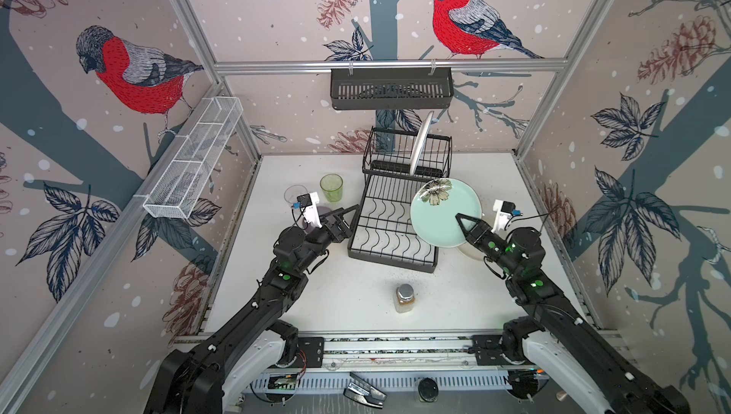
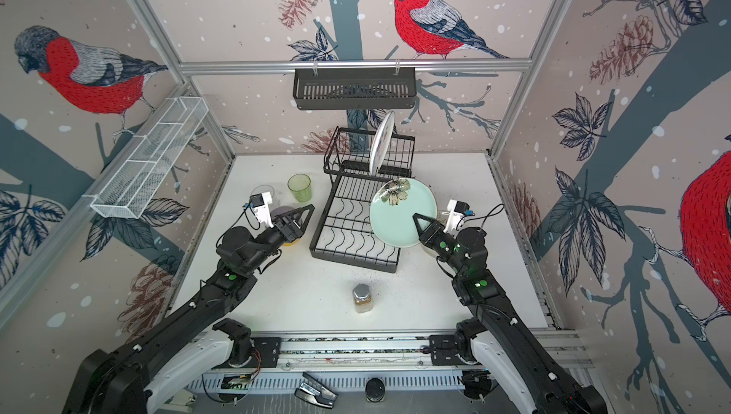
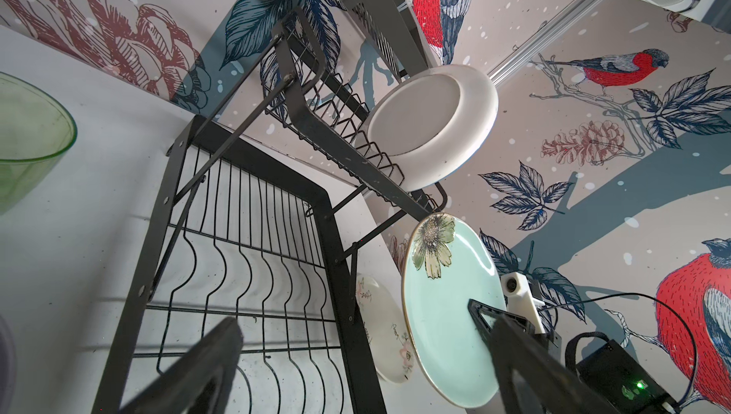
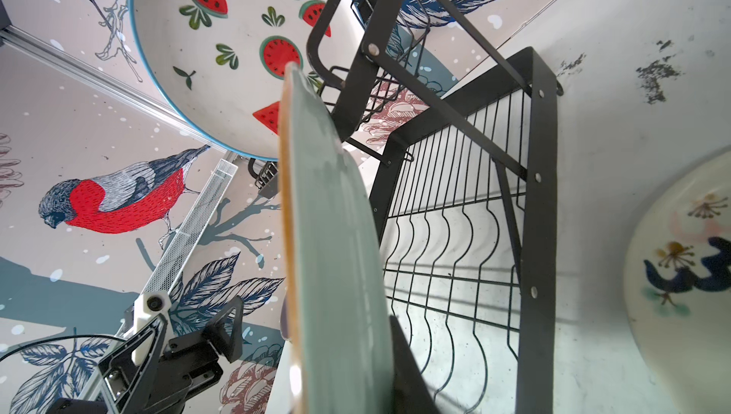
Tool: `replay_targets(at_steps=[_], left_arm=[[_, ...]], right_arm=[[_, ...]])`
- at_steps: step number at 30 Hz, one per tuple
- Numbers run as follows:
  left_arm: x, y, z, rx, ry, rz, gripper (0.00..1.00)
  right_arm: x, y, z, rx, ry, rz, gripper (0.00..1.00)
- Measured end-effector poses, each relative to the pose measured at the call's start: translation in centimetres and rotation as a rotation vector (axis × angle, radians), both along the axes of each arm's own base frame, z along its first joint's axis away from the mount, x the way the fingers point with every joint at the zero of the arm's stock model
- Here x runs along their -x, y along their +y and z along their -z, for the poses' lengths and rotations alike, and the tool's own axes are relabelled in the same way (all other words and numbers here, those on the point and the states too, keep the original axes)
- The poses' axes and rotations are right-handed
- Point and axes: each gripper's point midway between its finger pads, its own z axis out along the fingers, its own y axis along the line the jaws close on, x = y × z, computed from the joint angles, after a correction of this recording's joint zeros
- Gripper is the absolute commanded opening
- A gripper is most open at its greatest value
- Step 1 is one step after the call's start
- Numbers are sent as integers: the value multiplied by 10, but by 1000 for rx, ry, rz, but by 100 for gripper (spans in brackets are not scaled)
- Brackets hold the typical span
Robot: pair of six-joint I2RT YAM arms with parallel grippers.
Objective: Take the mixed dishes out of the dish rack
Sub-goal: 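Open the left gripper while the right gripper carries the plate beside the rack, then lower the pale green plate onto the white floral plate with the right gripper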
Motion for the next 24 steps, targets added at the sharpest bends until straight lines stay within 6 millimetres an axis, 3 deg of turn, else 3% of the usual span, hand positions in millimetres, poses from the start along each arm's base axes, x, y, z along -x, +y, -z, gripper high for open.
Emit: replay_targets(at_steps=[13, 24], left_arm=[[0, 0, 1, -1, 2, 0, 98], [0, 0, 1, -1, 2, 0, 97]], right_arm=[[1, -22, 1, -11, 7, 57, 0], [3, -45, 14, -38, 48, 113, 0]])
